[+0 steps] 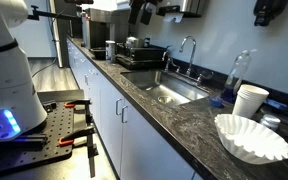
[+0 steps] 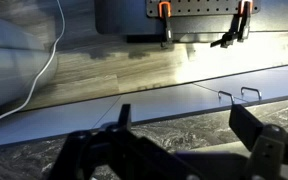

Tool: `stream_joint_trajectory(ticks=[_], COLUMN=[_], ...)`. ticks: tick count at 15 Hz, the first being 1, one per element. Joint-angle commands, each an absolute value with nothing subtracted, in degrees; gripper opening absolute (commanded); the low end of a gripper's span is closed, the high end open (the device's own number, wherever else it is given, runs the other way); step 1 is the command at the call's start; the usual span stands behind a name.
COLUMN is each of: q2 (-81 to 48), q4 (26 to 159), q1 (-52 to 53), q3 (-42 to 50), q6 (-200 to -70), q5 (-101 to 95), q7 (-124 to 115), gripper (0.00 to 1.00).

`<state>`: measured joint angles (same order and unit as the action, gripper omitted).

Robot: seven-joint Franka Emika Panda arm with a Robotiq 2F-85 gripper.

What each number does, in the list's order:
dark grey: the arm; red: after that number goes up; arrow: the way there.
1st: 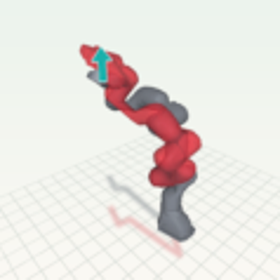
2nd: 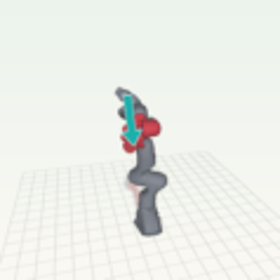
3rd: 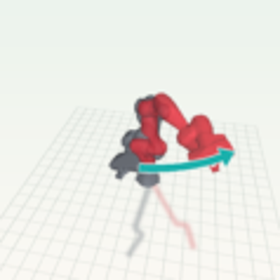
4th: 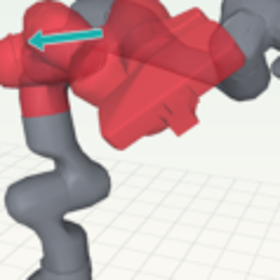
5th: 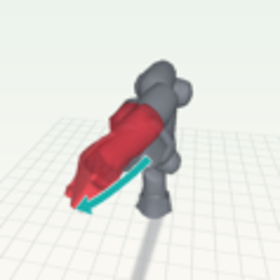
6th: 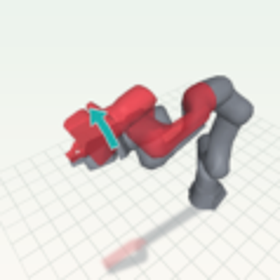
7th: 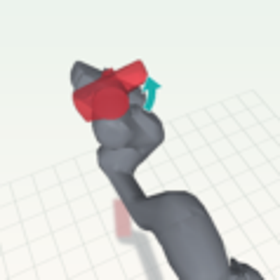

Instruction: Press the soap dispenser

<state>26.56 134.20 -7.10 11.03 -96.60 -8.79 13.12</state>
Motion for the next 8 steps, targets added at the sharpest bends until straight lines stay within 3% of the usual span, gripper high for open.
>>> stream_joint_trajectory(ticks=[1, 8], q2=[26.53, 25.68], q4=[134.12, 133.78], q1=[-7.18, -6.91], q3=[10.93, 10.85], q6=[-96.51, -98.76], q5=[-8.74, -7.99], q7=[13.15, 12.54], gripper=[1.0, 1.0])
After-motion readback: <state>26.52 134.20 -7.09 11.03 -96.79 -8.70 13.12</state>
